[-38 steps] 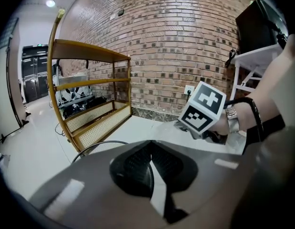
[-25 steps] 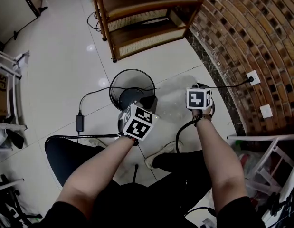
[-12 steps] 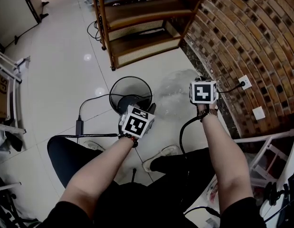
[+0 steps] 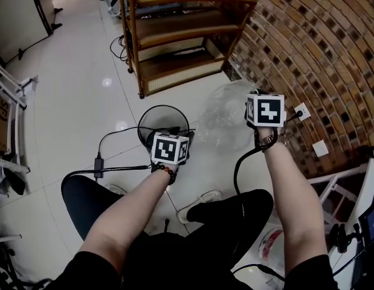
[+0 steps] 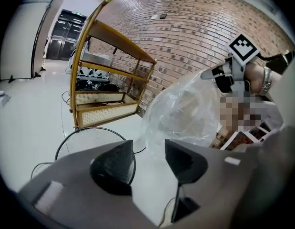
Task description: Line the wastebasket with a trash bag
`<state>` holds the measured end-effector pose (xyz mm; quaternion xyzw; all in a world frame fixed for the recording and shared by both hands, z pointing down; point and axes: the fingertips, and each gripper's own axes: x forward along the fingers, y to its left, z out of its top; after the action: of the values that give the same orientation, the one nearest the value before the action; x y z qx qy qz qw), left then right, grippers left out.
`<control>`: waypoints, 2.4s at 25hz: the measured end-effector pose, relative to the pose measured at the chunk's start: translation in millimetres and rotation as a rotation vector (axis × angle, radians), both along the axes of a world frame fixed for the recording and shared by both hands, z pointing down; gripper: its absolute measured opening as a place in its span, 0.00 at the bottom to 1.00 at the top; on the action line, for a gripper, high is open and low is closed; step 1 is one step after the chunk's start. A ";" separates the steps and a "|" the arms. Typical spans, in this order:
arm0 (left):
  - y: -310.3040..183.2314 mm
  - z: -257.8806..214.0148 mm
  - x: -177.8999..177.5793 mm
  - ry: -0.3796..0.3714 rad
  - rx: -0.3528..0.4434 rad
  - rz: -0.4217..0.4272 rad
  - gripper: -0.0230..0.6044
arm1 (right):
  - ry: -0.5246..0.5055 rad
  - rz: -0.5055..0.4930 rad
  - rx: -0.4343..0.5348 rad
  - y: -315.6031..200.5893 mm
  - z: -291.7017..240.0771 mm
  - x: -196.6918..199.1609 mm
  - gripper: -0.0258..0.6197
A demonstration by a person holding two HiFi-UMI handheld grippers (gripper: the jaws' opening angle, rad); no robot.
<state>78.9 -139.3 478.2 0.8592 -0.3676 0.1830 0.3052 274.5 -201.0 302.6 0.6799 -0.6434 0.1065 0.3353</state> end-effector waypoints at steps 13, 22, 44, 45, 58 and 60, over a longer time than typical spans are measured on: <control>17.7 -3.2 25.9 0.226 -0.116 -0.006 0.48 | -0.078 -0.095 0.066 8.7 -72.8 -46.7 0.05; 35.4 6.9 32.9 0.302 -0.197 -0.026 0.49 | -0.154 -0.131 0.072 12.7 -91.7 -72.2 0.05; -1.8 -65.9 -96.6 0.198 -0.030 -0.116 0.06 | -0.236 -0.162 -0.026 17.2 -32.1 -103.6 0.05; -2.7 -70.6 -103.5 0.184 -0.029 -0.112 0.06 | -0.240 -0.167 -0.033 17.8 -28.3 -106.0 0.05; -7.6 -75.2 -172.4 0.072 -0.202 -0.086 0.07 | -0.347 -0.220 -0.151 23.2 23.1 -149.1 0.05; -10.5 -69.3 -178.7 0.041 -0.217 -0.090 0.07 | -0.359 -0.219 -0.167 22.2 31.8 -152.3 0.05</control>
<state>-99.8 -149.8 408.9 0.8073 -0.3776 0.1902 0.4118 122.2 -178.7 334.4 0.5458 -0.7517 0.2417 0.2803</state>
